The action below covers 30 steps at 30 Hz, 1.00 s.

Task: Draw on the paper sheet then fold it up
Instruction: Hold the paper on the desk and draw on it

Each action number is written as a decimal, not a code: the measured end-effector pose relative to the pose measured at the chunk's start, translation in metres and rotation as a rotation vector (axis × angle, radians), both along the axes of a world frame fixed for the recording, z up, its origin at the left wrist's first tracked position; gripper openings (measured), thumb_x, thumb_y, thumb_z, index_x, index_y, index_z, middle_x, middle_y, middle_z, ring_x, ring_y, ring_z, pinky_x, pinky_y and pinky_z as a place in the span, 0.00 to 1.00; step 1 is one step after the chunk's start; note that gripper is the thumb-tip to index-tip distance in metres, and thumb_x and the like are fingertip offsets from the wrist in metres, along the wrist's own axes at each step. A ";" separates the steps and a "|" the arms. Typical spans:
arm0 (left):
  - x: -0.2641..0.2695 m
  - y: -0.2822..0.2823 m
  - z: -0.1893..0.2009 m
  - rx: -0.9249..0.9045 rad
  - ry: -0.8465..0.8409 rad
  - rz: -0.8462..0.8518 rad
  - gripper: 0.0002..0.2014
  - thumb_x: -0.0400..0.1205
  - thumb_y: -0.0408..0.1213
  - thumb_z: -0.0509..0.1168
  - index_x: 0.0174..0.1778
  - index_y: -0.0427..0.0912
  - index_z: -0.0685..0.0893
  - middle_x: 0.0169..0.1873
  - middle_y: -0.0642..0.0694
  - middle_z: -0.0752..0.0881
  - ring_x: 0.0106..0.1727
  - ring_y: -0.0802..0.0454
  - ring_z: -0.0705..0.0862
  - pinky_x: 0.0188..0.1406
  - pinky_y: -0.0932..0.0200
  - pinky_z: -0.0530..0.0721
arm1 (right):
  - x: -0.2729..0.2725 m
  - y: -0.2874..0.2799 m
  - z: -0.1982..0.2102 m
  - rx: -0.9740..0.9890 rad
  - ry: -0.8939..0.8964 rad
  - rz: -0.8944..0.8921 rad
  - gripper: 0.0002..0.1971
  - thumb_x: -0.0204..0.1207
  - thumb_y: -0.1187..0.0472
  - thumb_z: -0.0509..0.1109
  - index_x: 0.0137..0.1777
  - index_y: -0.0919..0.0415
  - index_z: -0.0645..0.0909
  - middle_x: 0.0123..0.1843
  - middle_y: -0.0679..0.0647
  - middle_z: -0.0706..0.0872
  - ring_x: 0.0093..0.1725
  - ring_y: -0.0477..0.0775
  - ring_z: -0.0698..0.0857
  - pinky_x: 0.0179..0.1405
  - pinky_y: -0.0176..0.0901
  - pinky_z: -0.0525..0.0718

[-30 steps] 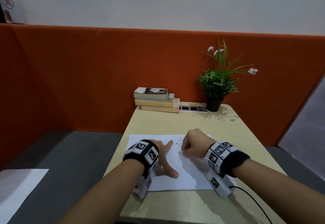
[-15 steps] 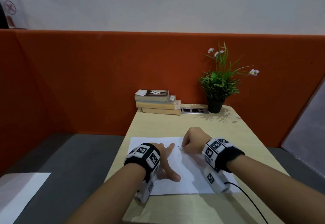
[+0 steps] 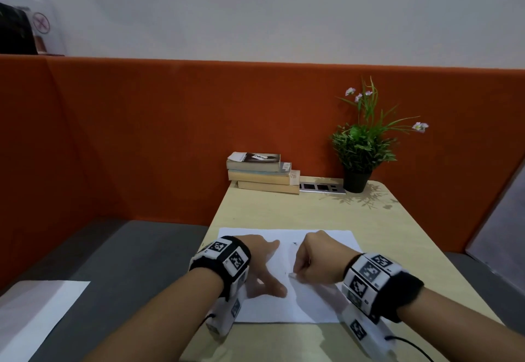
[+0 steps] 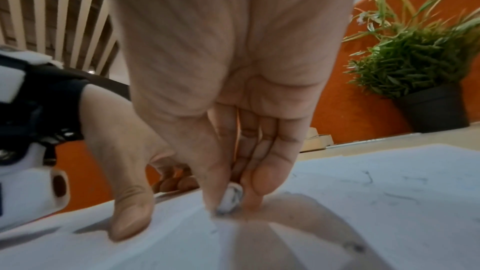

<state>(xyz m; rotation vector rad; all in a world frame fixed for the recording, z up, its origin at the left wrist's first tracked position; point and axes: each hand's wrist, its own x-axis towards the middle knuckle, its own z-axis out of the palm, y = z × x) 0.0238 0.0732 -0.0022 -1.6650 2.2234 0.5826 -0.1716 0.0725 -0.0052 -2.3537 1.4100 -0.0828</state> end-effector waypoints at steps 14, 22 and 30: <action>0.021 0.001 -0.017 0.011 -0.017 0.149 0.68 0.59 0.80 0.73 0.89 0.52 0.48 0.68 0.47 0.76 0.65 0.45 0.80 0.63 0.45 0.82 | 0.048 -0.041 0.006 -0.045 -0.041 -0.028 0.05 0.75 0.62 0.79 0.46 0.62 0.95 0.47 0.54 0.95 0.47 0.53 0.92 0.48 0.44 0.92; 0.023 0.002 -0.026 -0.054 -0.043 0.138 0.76 0.51 0.86 0.66 0.89 0.51 0.42 0.71 0.46 0.76 0.66 0.45 0.80 0.63 0.45 0.83 | 0.044 -0.019 -0.002 0.056 -0.031 0.096 0.05 0.74 0.59 0.79 0.46 0.57 0.95 0.44 0.49 0.95 0.45 0.49 0.92 0.47 0.42 0.92; 0.023 0.001 -0.020 -0.033 -0.033 0.115 0.70 0.59 0.84 0.67 0.89 0.51 0.44 0.74 0.43 0.74 0.70 0.43 0.79 0.65 0.44 0.82 | 0.069 -0.045 0.005 -0.052 -0.006 0.045 0.07 0.75 0.60 0.80 0.45 0.63 0.95 0.45 0.55 0.95 0.46 0.53 0.93 0.47 0.45 0.93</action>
